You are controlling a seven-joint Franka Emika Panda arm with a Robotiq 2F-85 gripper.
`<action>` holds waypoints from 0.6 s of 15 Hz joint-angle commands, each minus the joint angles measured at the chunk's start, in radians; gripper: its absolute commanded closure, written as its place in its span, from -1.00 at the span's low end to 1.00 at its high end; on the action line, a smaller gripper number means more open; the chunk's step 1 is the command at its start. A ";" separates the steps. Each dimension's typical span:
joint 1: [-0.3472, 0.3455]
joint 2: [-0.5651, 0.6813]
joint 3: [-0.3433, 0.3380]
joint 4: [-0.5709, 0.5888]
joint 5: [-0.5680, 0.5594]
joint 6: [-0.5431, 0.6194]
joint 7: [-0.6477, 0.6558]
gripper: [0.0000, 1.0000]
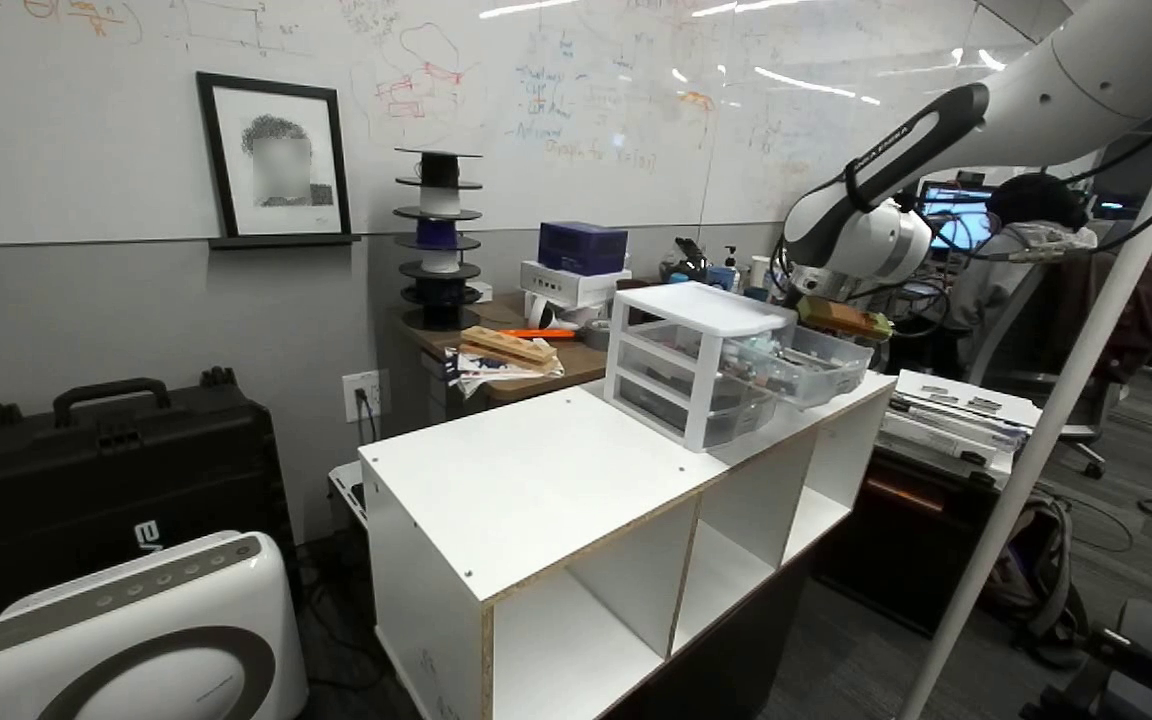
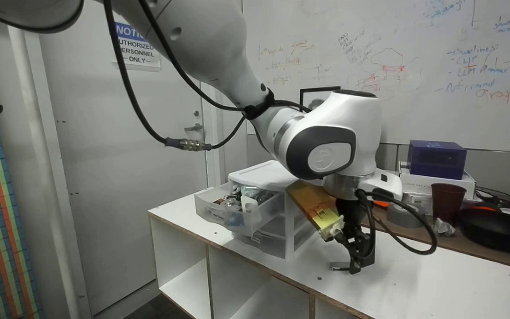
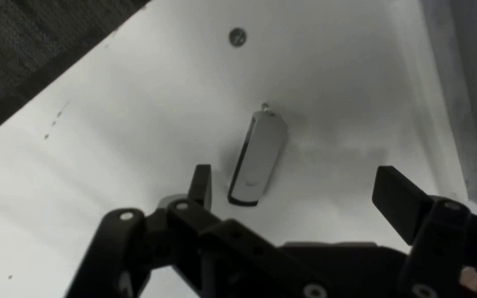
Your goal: Put the object to the right inside the drawer
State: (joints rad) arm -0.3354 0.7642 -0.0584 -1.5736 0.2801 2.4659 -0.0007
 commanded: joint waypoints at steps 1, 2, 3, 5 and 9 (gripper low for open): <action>-0.024 0.028 0.035 0.055 0.061 -0.070 0.012 -1.00; -0.024 0.028 0.036 0.054 0.070 -0.077 0.014 -0.59; -0.024 0.030 0.036 0.054 0.077 -0.082 0.012 -0.47; -0.026 0.031 0.029 0.052 0.078 -0.084 0.009 -0.17; -0.034 0.024 0.015 0.040 0.067 -0.095 0.008 0.46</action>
State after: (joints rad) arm -0.3631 0.7745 -0.0412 -1.5602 0.3344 2.3969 0.0007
